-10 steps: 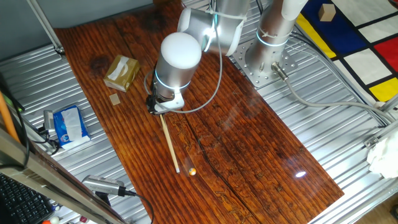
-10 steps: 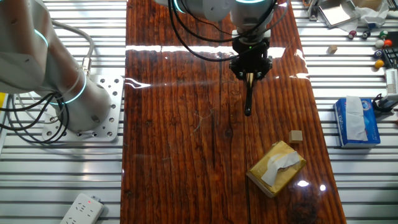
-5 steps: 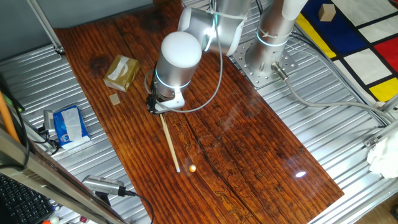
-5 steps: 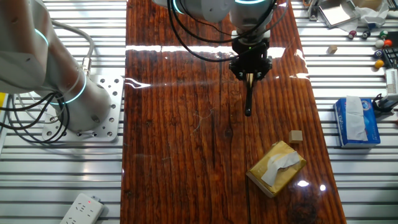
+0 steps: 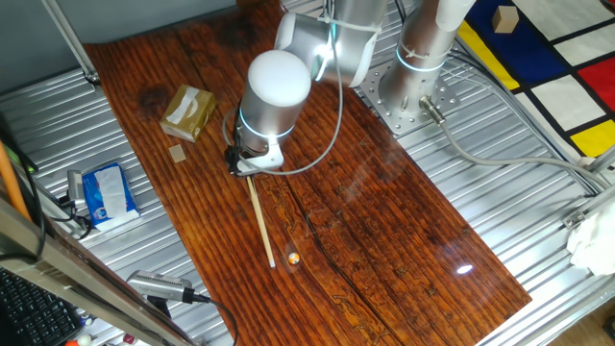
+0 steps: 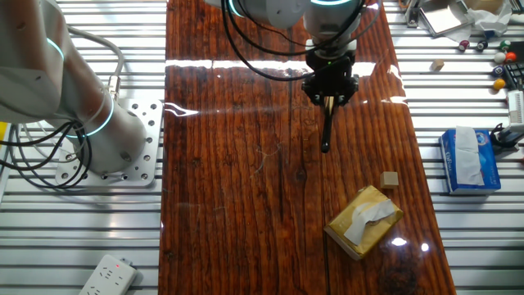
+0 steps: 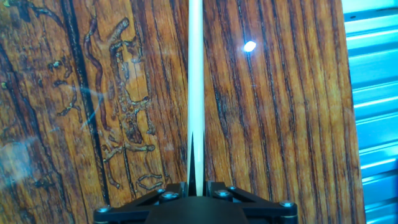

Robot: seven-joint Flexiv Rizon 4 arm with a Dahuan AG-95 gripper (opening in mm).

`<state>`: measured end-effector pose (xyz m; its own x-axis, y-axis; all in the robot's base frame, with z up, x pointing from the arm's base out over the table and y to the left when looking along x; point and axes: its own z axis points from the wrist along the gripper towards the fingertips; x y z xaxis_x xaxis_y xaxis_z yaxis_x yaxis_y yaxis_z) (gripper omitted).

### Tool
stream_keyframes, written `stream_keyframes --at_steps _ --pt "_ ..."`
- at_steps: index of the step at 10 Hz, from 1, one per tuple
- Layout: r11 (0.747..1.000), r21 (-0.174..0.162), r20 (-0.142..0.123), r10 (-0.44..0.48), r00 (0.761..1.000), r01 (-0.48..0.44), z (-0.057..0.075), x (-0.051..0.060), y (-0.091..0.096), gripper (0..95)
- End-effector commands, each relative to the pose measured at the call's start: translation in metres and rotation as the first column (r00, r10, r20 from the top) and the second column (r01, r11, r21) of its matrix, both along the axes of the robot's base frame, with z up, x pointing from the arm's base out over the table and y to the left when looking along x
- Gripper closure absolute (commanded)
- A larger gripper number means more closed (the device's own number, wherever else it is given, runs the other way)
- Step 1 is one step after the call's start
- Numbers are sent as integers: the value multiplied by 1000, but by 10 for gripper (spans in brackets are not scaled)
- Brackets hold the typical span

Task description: Hit the pool ball

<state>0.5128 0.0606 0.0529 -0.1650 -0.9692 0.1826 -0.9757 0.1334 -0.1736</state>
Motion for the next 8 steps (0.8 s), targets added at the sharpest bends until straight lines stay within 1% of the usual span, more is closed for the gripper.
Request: stream_keyframes --at_steps 1,3,8 --pt "1000 8 1 -3 1000 3 0 0 0 950" --pt "1000 2 2 -5 1000 5 0 0 0 950" --pt "1000 10 3 10 1000 -10 0 0 0 950"
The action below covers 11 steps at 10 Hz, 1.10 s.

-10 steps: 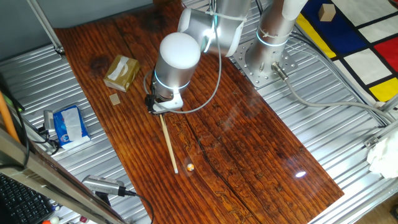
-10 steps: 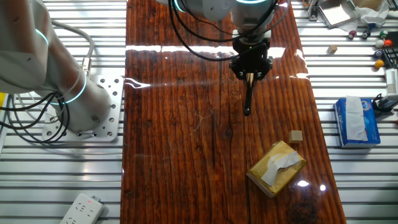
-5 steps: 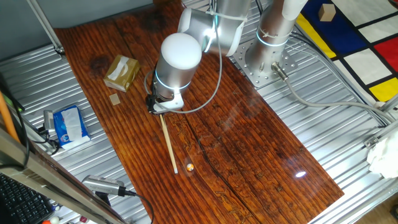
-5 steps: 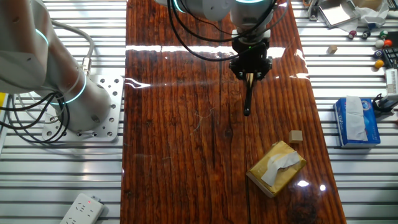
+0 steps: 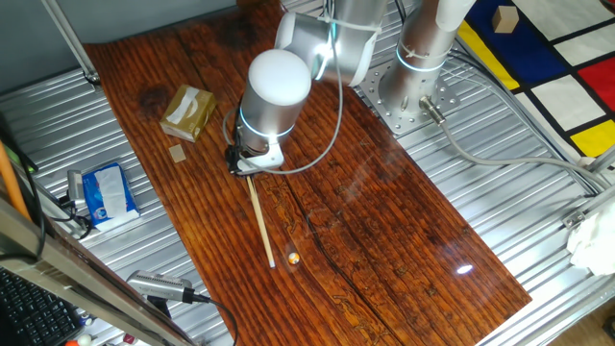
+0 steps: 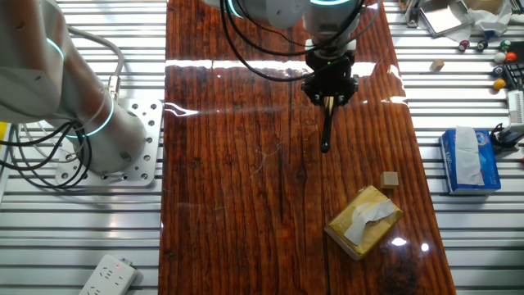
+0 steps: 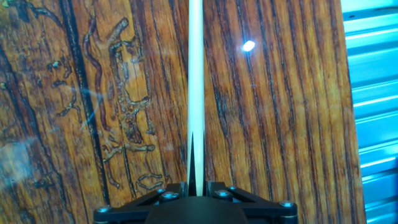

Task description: Hit the pool ball

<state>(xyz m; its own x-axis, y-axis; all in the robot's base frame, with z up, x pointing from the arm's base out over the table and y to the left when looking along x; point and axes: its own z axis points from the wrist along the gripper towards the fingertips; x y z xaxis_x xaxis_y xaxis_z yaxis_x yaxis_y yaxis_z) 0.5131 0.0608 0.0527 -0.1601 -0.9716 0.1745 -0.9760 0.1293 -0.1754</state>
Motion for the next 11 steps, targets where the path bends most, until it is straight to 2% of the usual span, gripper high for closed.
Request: stream_keyframes --at_steps 1,11 --pt "1000 3 0 9 1000 -9 0 0 0 950" --pt "1000 7 6 -5 1000 5 0 0 0 950"
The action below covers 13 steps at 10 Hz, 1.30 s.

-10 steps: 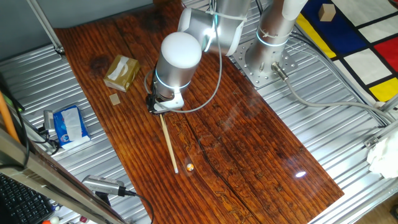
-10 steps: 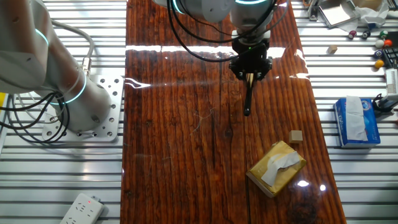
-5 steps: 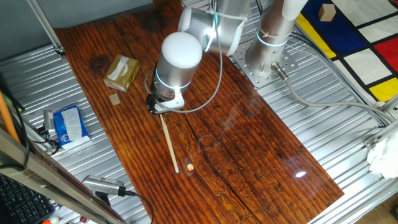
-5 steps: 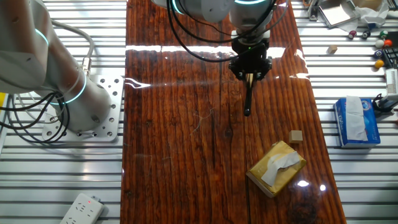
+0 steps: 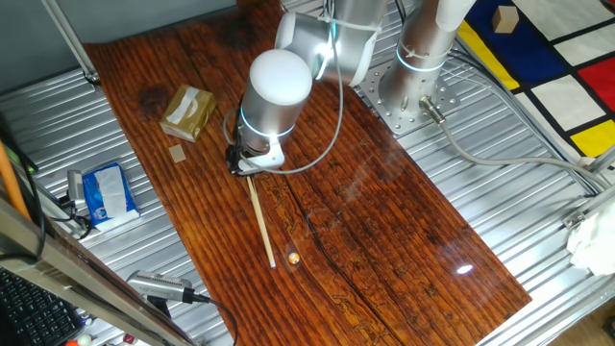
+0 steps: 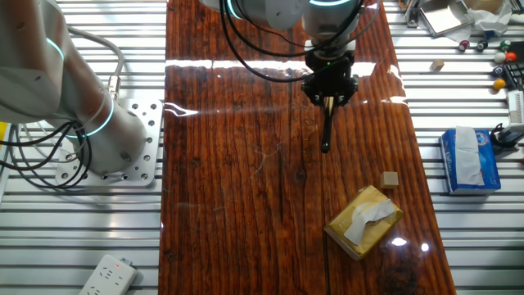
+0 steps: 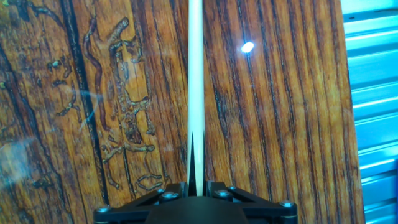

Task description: Hit the pool ball

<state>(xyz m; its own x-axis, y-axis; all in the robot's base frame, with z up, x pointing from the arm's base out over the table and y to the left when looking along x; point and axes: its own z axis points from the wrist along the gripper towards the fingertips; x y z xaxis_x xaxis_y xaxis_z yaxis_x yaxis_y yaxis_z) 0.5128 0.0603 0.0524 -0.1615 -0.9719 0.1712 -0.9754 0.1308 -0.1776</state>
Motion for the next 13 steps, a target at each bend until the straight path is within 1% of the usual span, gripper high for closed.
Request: stream_keyframes --at_steps 1,3,5,9,13 --pt "1000 8 6 -3 1000 3 0 0 0 950" --pt "1000 12 9 -14 1000 14 0 0 0 950" --pt "1000 6 8 -11 1000 11 0 0 0 950" --pt "1000 6 7 -4 1000 4 0 0 0 950" --pt "1000 12 10 -10 1000 10 0 0 0 950"
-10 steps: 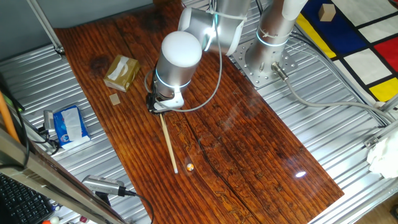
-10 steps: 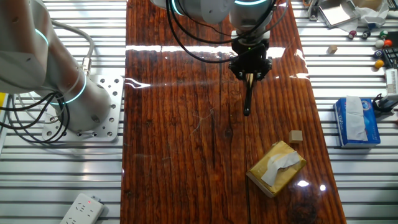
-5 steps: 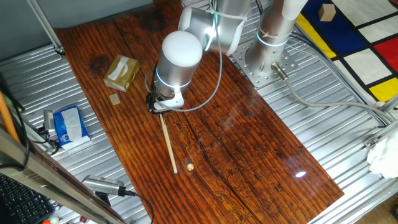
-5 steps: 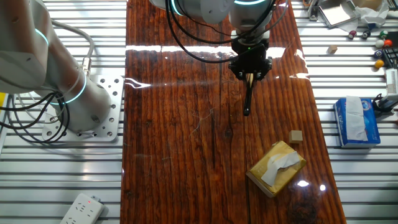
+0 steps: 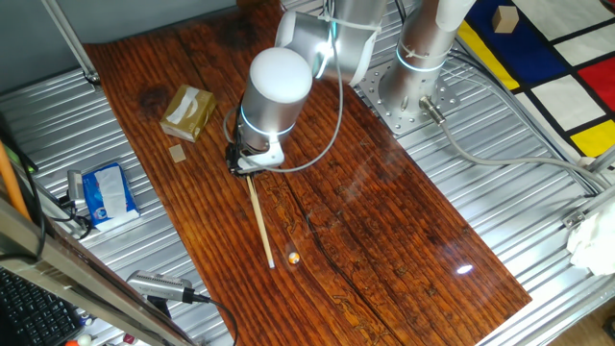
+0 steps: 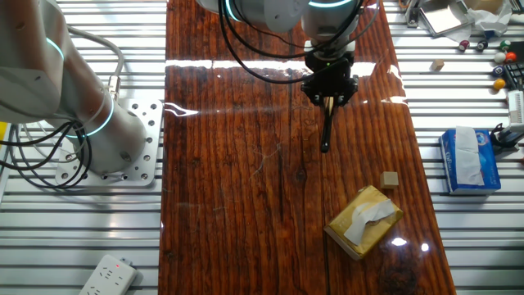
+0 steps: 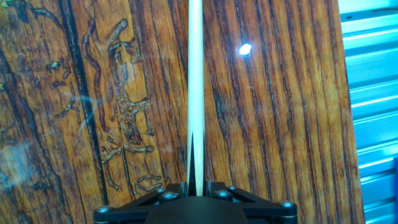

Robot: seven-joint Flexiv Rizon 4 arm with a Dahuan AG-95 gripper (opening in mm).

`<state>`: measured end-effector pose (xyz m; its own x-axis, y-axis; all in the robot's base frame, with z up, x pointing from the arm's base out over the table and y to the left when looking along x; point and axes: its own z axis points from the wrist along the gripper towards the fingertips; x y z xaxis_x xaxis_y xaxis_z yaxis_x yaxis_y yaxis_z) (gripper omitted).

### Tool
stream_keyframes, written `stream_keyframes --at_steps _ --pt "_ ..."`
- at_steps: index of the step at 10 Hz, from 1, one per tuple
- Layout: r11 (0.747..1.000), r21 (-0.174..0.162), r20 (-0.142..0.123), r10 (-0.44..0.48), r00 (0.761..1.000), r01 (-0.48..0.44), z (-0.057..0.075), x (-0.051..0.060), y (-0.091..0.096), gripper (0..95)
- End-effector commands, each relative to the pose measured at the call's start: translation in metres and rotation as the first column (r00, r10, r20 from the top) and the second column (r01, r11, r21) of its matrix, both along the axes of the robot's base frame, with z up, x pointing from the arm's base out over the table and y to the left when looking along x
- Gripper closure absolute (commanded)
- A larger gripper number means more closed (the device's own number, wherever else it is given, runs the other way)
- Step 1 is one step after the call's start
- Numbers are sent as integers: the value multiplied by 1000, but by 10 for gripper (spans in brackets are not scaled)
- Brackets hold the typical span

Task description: Hit the pool ball

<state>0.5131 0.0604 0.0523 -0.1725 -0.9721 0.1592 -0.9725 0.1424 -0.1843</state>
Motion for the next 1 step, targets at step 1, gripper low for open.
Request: stream_keyframes --at_steps 1 --pt "1000 1 1 1 1000 -1 0 0 0 950"
